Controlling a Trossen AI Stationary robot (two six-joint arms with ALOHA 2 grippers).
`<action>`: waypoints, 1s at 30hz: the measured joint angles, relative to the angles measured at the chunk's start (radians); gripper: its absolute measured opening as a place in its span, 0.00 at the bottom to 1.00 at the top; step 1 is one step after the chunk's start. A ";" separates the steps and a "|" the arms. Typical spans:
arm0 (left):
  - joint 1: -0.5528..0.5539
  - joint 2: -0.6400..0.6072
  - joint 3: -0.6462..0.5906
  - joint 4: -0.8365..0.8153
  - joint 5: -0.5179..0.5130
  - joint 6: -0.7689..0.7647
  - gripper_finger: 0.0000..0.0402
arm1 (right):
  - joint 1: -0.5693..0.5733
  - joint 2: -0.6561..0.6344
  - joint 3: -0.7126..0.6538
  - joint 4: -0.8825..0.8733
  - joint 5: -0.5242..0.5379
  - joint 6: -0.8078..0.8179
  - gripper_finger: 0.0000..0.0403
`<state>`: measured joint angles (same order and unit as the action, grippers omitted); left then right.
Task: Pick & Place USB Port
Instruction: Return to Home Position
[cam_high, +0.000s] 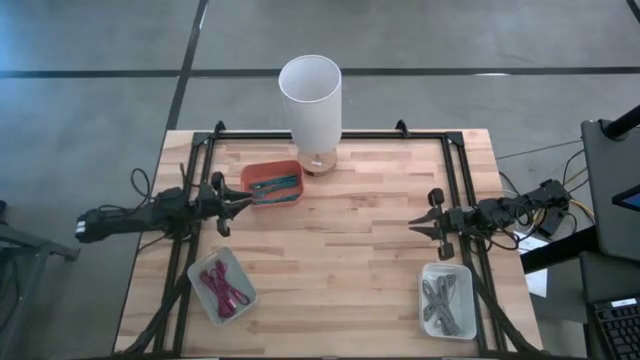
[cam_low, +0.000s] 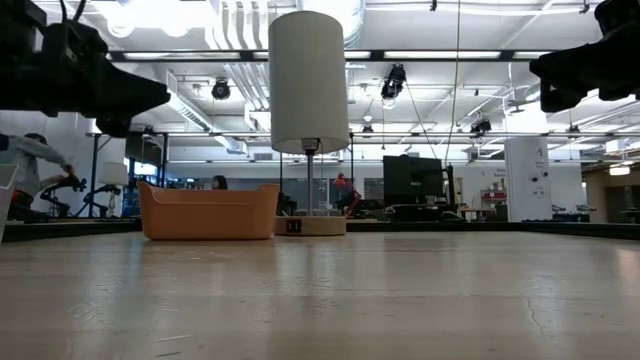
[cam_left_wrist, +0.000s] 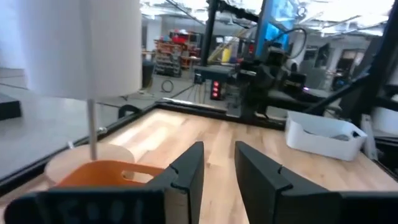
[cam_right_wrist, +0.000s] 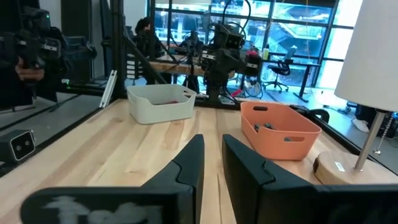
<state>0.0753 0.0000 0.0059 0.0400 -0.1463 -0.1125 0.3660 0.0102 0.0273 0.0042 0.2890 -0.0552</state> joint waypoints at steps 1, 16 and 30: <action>0.000 0.000 0.000 0.001 -0.009 0.005 0.24 | 0.000 0.000 0.000 0.001 0.000 0.001 0.13; 0.000 0.021 0.000 -0.006 -0.014 0.055 0.24 | 0.000 0.000 0.000 0.000 -0.001 0.003 0.13; 0.000 0.021 0.000 -0.009 -0.016 0.053 0.24 | 0.000 0.000 0.000 0.000 -0.001 0.003 0.13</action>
<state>0.0753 0.0208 0.0059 0.0315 -0.1623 -0.0597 0.3656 0.0097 0.0273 0.0043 0.2882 -0.0525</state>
